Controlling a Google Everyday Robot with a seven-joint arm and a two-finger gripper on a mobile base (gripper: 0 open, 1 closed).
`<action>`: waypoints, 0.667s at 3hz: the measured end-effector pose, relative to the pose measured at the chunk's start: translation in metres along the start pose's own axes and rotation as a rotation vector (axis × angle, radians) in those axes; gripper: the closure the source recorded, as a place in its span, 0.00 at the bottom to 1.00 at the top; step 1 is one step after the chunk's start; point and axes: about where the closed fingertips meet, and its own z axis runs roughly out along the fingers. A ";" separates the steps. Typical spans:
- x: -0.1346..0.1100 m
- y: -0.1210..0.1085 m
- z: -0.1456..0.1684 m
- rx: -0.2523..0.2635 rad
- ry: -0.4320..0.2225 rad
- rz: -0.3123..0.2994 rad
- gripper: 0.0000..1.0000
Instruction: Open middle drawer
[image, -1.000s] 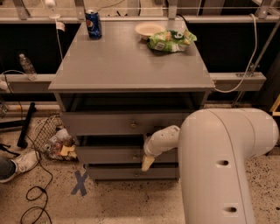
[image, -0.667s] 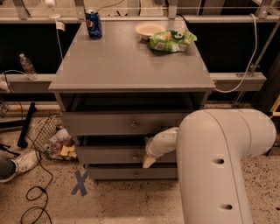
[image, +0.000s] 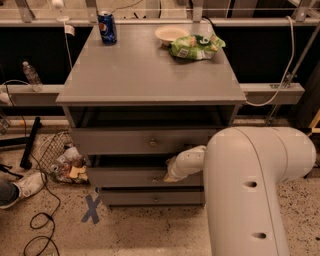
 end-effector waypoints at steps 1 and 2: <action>0.000 0.000 0.000 0.000 0.000 0.000 0.87; -0.001 -0.001 -0.004 0.000 0.000 0.000 1.00</action>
Offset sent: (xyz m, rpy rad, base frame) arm -0.0672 -0.0383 0.0724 -0.1246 0.0529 -0.1193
